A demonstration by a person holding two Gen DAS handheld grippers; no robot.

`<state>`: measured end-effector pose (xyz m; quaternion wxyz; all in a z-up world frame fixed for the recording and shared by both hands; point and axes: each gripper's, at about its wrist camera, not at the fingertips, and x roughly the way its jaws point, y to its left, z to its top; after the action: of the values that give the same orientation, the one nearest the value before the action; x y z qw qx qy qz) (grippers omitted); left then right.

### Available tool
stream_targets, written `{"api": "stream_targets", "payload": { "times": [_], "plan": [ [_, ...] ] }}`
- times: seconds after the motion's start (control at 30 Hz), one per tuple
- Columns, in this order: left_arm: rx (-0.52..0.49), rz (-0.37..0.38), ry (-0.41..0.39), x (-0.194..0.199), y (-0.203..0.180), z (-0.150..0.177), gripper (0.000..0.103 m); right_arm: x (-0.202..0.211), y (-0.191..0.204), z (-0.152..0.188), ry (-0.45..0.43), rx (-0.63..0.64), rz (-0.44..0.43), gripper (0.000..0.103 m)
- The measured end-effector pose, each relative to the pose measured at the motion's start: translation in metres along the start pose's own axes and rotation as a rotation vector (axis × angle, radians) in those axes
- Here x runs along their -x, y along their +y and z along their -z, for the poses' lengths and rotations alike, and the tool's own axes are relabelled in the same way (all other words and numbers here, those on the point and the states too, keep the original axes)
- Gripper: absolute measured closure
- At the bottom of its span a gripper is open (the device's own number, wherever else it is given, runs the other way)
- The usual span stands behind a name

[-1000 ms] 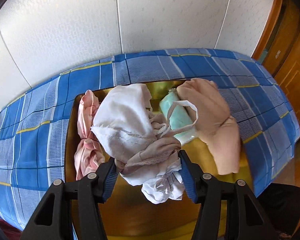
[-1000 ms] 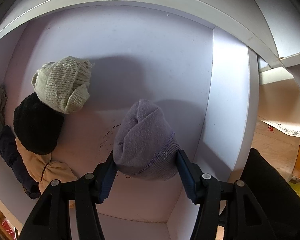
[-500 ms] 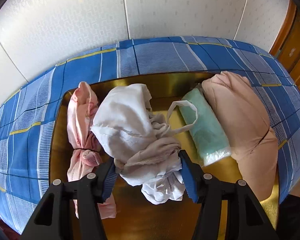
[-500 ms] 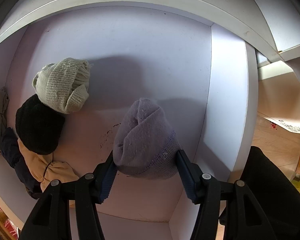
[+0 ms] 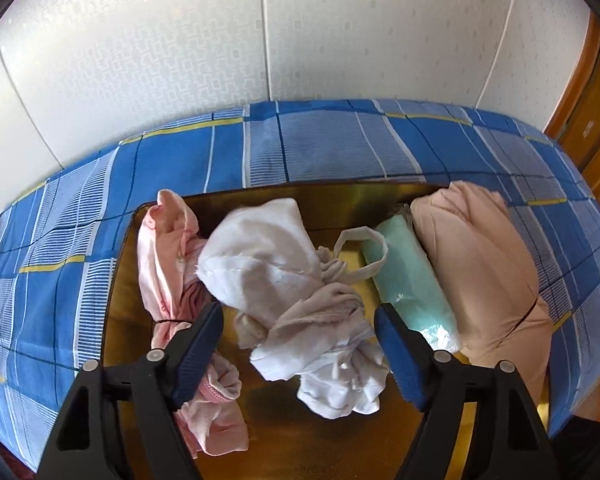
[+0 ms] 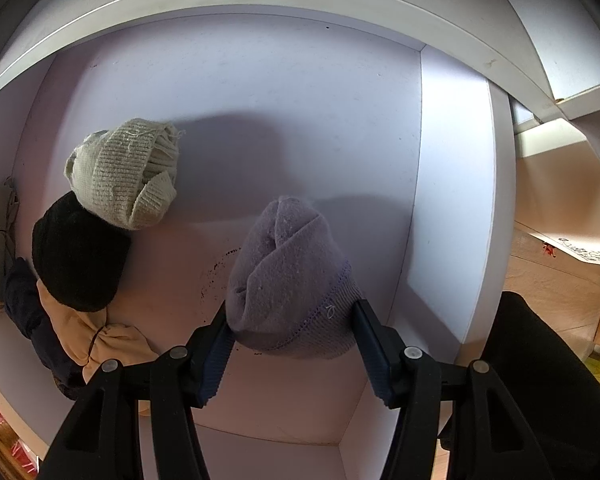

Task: Organize soft objects
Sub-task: 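Withdraw the left gripper from the box and move it back to the shelf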

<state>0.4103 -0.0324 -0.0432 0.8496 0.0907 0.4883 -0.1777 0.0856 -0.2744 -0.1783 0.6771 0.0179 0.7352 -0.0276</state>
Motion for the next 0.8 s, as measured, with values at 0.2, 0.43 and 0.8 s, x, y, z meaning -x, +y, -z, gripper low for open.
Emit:
{"api": "stream_targets", "payload": {
  "times": [0.2,0.43,0.8],
  "plan": [
    [0.032,-0.001,-0.056,0.02,0.004,-0.004,0.021,0.0,0.0,0.0,0.001,-0.005,-0.003,0.044],
    [0.068,0.077,-0.152,0.067,0.009,0.008,0.019,0.001,0.003,-0.001,0.001,-0.001,0.004,0.044],
    [-0.013,0.187,-0.208,0.127,-0.001,0.057,0.018,0.001,0.008,0.0,0.002,0.01,0.018,0.044]
  ]
}}
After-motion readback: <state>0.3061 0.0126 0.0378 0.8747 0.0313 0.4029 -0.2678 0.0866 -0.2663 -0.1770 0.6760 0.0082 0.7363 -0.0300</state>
